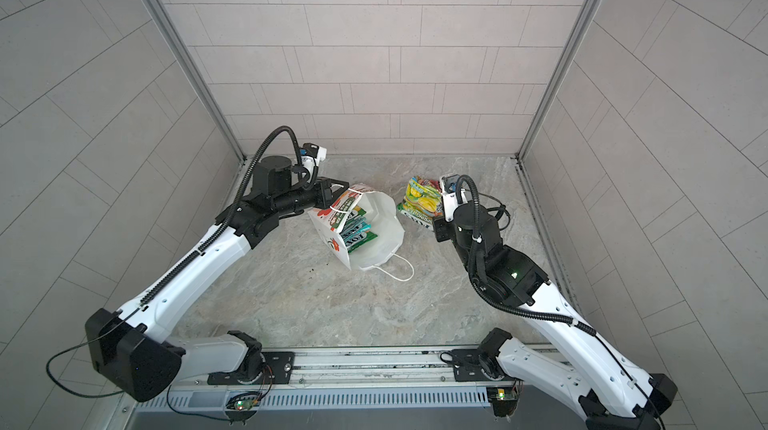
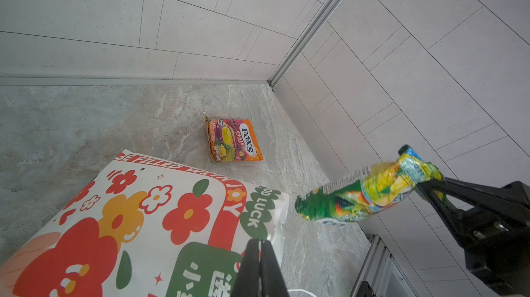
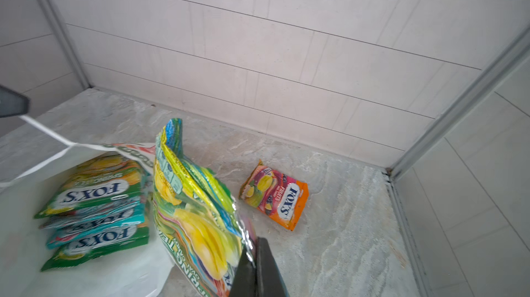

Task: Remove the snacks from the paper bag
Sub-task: 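Carry the yellow-striped packet beside the orange packet and release it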

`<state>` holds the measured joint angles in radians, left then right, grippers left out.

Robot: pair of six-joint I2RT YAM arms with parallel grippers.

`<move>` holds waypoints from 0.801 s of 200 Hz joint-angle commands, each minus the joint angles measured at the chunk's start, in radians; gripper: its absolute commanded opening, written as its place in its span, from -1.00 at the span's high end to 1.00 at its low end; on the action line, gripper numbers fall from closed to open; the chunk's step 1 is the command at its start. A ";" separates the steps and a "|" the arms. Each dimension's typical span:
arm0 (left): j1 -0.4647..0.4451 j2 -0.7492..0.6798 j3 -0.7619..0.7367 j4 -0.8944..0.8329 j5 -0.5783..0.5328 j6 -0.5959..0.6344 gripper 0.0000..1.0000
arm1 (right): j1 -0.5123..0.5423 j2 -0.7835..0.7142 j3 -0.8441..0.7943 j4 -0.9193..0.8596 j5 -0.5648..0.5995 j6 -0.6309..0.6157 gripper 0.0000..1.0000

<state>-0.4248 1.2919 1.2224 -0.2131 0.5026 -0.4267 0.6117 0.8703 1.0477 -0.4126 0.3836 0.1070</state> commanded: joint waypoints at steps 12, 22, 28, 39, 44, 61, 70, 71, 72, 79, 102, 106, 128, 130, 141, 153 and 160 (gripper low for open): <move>0.001 -0.028 -0.002 0.033 -0.010 0.011 1.00 | -0.193 0.037 0.016 -0.003 -0.062 0.062 1.00; 0.002 -0.029 -0.002 0.033 -0.010 0.012 1.00 | -0.263 0.058 0.010 0.006 -0.112 0.080 1.00; 0.002 -0.028 -0.003 0.033 -0.010 0.012 1.00 | -0.302 0.072 0.006 0.019 -0.140 0.091 1.00; 0.001 -0.028 -0.001 0.032 -0.009 0.013 1.00 | -0.369 0.098 -0.011 0.056 -0.190 0.106 1.00; 0.002 -0.029 -0.002 0.032 -0.009 0.012 1.00 | -0.401 0.115 -0.014 0.068 -0.215 0.115 1.00; 0.001 -0.030 -0.001 0.031 -0.007 0.013 1.00 | -0.497 0.180 -0.017 0.110 -0.325 0.154 1.00; 0.001 -0.029 -0.001 0.031 -0.007 0.012 1.00 | -0.532 0.215 -0.017 0.139 -0.365 0.170 1.00; 0.001 -0.029 -0.002 0.032 -0.007 0.012 1.00 | -0.535 0.219 -0.016 0.143 -0.368 0.173 1.00; 0.001 -0.029 -0.003 0.032 -0.007 0.012 1.00 | -0.538 0.224 -0.016 0.146 -0.369 0.175 1.00; 0.001 -0.030 -0.002 0.032 -0.007 0.013 1.00 | -0.559 0.253 -0.011 0.166 -0.378 0.183 1.00; 0.001 -0.026 -0.002 0.035 -0.002 0.008 1.00 | -0.625 0.360 0.001 0.252 -0.443 0.230 1.00; 0.000 -0.025 -0.001 0.036 -0.001 0.006 1.00 | -0.637 0.381 0.004 0.271 -0.459 0.241 1.00; 0.001 -0.022 -0.002 0.037 0.005 0.003 1.00 | -0.703 0.496 0.014 0.372 -0.545 0.296 1.00; 0.001 -0.023 -0.001 0.037 0.005 0.003 1.00 | -0.708 0.505 0.013 0.382 -0.550 0.301 1.00; 0.001 -0.022 -0.003 0.038 0.005 0.003 1.00 | -0.743 0.556 0.007 0.448 -0.596 0.331 1.00; 0.001 -0.024 -0.002 0.038 0.005 0.005 1.00 | -0.786 0.619 -0.005 0.531 -0.652 0.377 1.00; 0.002 -0.023 -0.001 0.037 0.005 0.006 1.00 | -0.809 0.661 -0.003 0.564 -0.688 0.405 1.00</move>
<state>-0.4248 1.2892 1.2224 -0.2115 0.5030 -0.4267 -0.1360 1.4612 1.0328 -0.0689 -0.1635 0.3973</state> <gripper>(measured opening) 0.061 0.047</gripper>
